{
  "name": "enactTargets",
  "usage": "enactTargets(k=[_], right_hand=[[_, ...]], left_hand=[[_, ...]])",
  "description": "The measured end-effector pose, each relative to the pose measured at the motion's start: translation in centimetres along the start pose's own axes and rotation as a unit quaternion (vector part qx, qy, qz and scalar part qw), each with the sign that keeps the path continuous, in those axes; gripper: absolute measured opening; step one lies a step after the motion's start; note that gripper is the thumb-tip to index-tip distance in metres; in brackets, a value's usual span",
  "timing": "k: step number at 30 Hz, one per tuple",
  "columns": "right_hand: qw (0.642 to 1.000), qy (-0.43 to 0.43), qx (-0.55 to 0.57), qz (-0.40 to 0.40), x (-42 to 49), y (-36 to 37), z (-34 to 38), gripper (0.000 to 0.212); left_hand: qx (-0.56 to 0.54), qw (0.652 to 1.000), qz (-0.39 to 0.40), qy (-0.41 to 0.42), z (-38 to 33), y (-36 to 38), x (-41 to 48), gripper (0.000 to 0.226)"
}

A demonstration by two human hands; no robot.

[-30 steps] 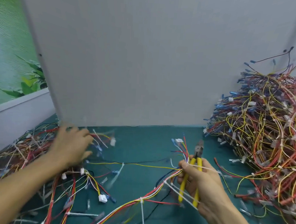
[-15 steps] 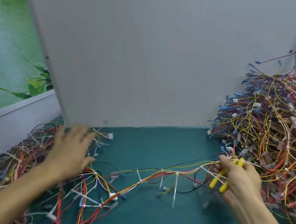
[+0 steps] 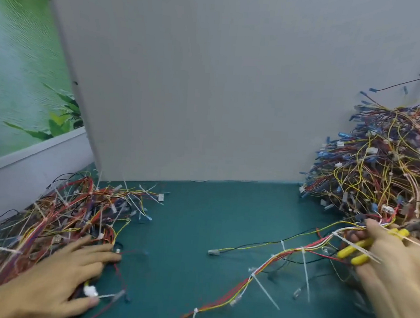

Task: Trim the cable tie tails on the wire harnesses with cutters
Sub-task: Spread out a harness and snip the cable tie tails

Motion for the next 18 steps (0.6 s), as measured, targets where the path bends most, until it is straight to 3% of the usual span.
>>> enactTargets(k=[2,6,9,11,13,14,18], right_hand=[[1.000,-0.015,-0.003,-0.006,-0.3,0.2,-0.3,0.036],[0.999,-0.034,-0.011,-0.007,-0.6,0.6,-1.1,0.022],[0.998,-0.062,-0.034,-0.008,-0.9,1.2,-1.2,0.025],[0.996,-0.075,-0.040,-0.006,-1.3,1.6,-1.1,0.033],[0.996,-0.074,-0.053,-0.004,-1.6,1.9,-1.0,0.034],[0.996,-0.070,-0.057,-0.003,-1.6,2.0,-0.9,0.034],[0.995,-0.066,-0.068,0.005,-1.4,2.0,-0.6,0.034]], left_hand=[[0.012,0.999,0.028,-0.026,2.5,-0.4,-1.3,0.025],[0.035,0.996,0.051,-0.070,5.1,-0.3,-2.6,0.038],[0.008,0.998,0.026,-0.056,1.1,-1.1,-1.3,0.046],[-0.087,0.996,-0.020,-0.012,-2.8,-1.8,-0.2,0.049],[-0.151,0.985,-0.086,0.023,-6.5,-2.0,1.1,0.037],[-0.162,0.983,-0.090,0.014,-8.2,-1.8,1.9,0.031],[-0.146,0.986,-0.054,-0.056,-11.5,1.4,4.1,0.055]])
Point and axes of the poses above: each hand's wrist, its own x-axis towards the middle knuckle, its own y-axis out of the palm, z = x × y, the point moved 1 cm from there along x, towards the middle knuckle, and after that the axes turned 15 degrees about -x, right-handed, at the moved point
